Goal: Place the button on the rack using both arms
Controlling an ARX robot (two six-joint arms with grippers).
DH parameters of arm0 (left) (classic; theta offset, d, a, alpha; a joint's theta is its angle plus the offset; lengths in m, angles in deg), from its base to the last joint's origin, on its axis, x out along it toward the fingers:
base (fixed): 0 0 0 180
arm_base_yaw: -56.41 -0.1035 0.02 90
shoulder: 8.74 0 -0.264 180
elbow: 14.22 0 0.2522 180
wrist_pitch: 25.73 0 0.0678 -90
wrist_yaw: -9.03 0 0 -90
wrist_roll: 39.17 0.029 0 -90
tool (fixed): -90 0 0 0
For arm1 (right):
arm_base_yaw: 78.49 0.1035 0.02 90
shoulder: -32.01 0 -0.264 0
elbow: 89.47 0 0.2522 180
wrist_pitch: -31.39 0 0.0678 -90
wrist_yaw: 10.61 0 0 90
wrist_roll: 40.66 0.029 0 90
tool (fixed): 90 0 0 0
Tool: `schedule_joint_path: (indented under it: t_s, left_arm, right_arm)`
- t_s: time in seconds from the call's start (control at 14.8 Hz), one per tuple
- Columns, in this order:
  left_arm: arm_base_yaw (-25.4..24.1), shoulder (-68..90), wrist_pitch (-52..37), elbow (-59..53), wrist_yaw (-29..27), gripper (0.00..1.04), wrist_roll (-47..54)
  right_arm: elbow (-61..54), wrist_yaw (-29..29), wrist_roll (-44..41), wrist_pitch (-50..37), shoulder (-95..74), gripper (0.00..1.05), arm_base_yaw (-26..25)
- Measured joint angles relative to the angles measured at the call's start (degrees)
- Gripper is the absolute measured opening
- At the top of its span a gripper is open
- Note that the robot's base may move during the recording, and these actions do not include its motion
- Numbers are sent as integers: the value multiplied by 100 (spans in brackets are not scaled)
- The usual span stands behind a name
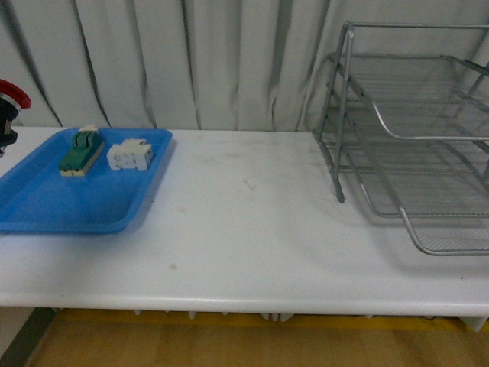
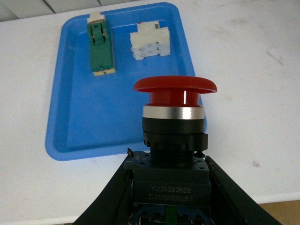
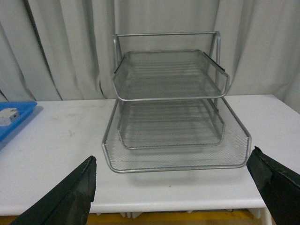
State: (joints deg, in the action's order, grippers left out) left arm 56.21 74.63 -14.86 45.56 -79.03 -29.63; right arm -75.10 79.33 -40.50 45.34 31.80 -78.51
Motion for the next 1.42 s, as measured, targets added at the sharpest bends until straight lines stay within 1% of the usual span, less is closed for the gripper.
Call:
schedule_joint_path:
  t_s: [0.34,0.81,1.01,1.08,1.21,1.42]
  left_arm:
    - [199,96,-66,-35,-2,36,2]
    - [356,136,-136,-74,-66,36,-2]
    - [647,175,-52,66,-111,36,-37]
    - [774,175,-39,214,-111,36,-83]
    - [1287,210,2,658,-111,36,-203]
    - [2264,772,210,1563,-90,36,-201]
  right_arm:
    - [0,2,0,4,0,98,0]
    - [0,15,0,13,0,98,0]
    - [0,26,0,17,0,98,0]
    - [0,26,0,7,0,98,0]
    - [0,22,0,7,0,98,0]
    - [0,22,0,4,0,98,0]
